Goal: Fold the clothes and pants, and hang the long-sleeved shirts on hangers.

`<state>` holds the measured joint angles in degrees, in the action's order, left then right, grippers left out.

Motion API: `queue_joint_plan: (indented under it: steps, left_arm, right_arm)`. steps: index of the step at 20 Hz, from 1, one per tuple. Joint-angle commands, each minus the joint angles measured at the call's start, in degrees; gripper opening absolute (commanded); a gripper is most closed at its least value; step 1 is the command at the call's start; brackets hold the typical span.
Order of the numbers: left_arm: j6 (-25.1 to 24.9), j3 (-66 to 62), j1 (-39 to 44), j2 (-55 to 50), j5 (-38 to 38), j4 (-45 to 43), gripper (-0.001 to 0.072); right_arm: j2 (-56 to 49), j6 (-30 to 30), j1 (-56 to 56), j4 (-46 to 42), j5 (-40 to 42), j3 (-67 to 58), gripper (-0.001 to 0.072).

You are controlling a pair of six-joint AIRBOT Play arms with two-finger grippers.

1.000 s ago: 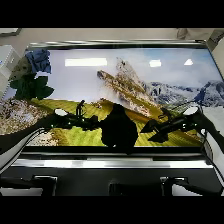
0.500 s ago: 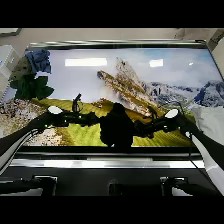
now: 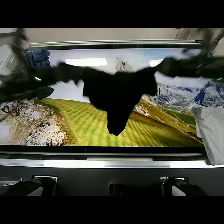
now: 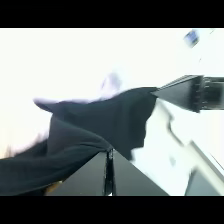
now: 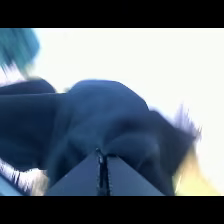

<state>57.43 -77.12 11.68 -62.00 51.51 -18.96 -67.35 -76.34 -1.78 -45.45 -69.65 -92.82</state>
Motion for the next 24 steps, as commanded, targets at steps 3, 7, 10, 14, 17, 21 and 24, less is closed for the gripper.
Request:
queue_joint_plan:
  steps: [3, 7, 10, 14, 17, 21, 24]
  left_arm:
    - [-1.5, -14.3, 0.2, 11.7, -3.6, -0.1, 0.0025]
    - [-0.4, -14.2, 0.1, 14.8, -4.6, -2.2, 0.0025]
    - [0.2, -12.1, 0.2, 13.6, -4.5, -4.8, 0.0025]
    - [11.6, -0.6, 0.2, 9.0, -4.5, -20.0, 0.0025]
    - [23.3, 13.3, 0.2, 2.1, -5.4, -25.0, 0.0025]
    - [27.2, 24.5, 1.6, -7.2, -7.5, -21.0, 0.0025]
    - [27.0, 24.8, 1.4, -9.0, -9.0, -21.0, 0.0026]
  right_arm:
    - [10.1, 0.2, -0.8, -2.9, 2.2, -17.3, 0.0036]
    - [15.2, -3.0, -0.8, -5.2, 2.2, -17.3, 0.0036]
    - [14.8, -3.5, -0.8, -6.5, -0.4, -17.3, 0.0036]
    - [4.4, -6.2, -0.8, -12.4, -5.6, -17.1, 0.0037]
    - [-13.1, -6.1, -0.7, -6.8, -6.4, -17.1, 0.0037]
    - [-37.3, -12.7, 0.5, 9.6, -11.9, -17.1, 0.0035]
    - [-46.3, -16.7, 3.9, 7.3, -18.3, -17.1, 0.0036]
